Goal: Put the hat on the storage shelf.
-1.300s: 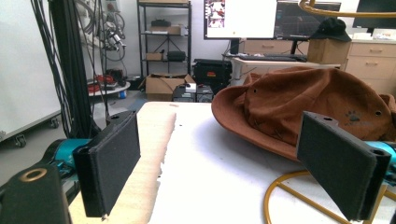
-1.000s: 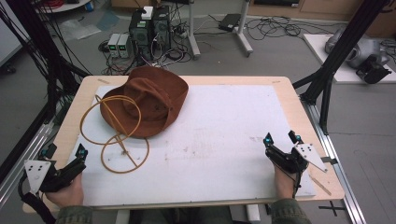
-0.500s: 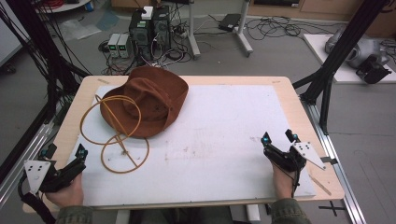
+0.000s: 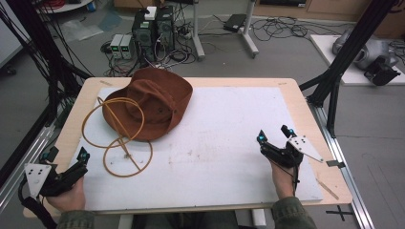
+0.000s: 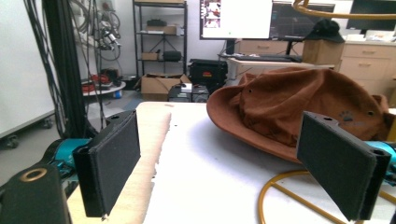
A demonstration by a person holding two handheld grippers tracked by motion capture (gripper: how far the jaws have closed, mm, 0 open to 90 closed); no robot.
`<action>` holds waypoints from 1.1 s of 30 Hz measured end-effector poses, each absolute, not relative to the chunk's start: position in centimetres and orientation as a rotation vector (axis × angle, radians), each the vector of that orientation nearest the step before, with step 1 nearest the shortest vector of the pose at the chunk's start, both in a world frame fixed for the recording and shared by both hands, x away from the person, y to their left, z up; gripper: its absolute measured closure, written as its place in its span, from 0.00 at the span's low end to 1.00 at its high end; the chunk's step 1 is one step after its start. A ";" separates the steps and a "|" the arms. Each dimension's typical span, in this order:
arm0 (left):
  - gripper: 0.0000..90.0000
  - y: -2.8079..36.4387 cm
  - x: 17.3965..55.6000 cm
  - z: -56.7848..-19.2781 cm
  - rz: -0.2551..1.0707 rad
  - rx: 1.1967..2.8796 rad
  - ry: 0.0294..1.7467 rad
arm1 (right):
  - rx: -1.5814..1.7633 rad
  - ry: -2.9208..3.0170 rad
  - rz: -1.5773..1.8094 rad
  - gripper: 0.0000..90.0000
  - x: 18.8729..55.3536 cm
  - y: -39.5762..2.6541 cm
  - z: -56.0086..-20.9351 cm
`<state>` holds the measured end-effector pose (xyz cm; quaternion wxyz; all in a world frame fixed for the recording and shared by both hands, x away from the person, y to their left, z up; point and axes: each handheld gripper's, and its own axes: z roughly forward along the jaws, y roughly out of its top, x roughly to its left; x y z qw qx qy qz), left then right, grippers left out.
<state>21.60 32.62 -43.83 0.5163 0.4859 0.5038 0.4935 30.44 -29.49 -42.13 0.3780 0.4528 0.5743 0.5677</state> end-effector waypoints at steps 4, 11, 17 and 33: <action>0.16 32.6 21.5 -43.8 1.188 1.168 1.213 | 1.129 1.509 1.445 0.13 31.5 -28.8 -41.6; 0.16 32.7 21.5 -43.8 1.182 1.157 1.209 | 1.109 1.532 1.487 0.13 33.5 -27.3 -40.0; 0.16 32.8 21.5 -43.8 1.188 1.155 1.215 | 1.102 1.545 1.517 0.13 34.7 -26.2 -39.2; 0.16 32.9 21.4 -43.9 1.191 1.149 1.226 | 1.081 1.585 1.623 0.13 38.0 -21.8 -36.9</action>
